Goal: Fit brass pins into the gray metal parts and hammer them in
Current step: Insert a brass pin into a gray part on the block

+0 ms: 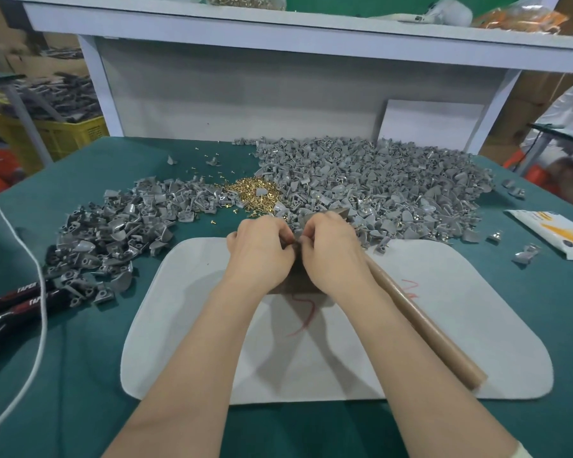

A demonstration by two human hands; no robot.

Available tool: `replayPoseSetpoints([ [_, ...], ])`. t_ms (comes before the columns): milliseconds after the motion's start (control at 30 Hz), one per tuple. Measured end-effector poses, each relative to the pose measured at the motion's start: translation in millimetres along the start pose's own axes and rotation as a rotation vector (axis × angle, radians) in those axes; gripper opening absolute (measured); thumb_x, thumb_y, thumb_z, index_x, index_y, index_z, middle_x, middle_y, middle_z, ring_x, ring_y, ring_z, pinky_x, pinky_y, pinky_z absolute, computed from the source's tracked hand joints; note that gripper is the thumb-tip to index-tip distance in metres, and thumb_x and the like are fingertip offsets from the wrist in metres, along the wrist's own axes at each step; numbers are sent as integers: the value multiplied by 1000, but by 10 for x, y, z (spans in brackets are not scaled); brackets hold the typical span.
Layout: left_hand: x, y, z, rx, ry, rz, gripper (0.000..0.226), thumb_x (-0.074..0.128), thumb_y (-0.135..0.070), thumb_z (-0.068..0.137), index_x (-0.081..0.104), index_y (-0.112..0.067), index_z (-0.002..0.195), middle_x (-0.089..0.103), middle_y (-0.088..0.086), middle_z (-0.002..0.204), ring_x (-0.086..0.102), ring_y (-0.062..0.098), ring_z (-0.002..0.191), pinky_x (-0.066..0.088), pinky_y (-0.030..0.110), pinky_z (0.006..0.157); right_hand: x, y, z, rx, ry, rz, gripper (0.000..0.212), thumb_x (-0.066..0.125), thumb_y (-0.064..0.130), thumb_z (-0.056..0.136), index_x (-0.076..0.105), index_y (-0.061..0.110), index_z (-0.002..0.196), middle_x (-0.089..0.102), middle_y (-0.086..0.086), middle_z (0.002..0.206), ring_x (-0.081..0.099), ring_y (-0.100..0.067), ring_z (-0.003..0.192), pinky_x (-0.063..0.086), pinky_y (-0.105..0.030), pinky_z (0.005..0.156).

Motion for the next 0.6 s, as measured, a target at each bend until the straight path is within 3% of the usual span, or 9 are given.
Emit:
replayPoseSetpoints([
  [100, -2, -14, -5, 8, 5, 10, 18, 61, -18, 85, 52, -31, 75, 64, -2, 98, 53, 28, 109, 40, 37, 94, 15, 30, -14, -28, 14, -36, 19, 46, 11, 93, 54, 6, 110, 51, -10, 116, 49, -26, 109, 32, -28, 85],
  [433, 14, 40, 9, -27, 6, 11, 11, 63, -27, 86, 58, -31, 77, 58, -12, 85, 54, 22, 107, 41, 39, 95, 17, -162, 4, 77, 9, 212, 11, 58, 17, 89, 67, 17, 94, 64, -6, 99, 57, -21, 91, 41, -28, 84],
  [600, 4, 4, -5, -13, -19, 19, 10, 62, -26, 86, 57, -31, 79, 63, -7, 92, 53, 24, 109, 39, 37, 95, 16, -130, 22, 132, 23, 152, 12, 59, 19, 89, 68, 15, 96, 65, -8, 105, 58, -26, 100, 45, -32, 87],
])
Point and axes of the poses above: each hand's wrist, its own z-axis towards the middle knuckle, its own x-axis out of the palm, y = z × x, the point moved 8 cm from there along z, towards the middle knuckle
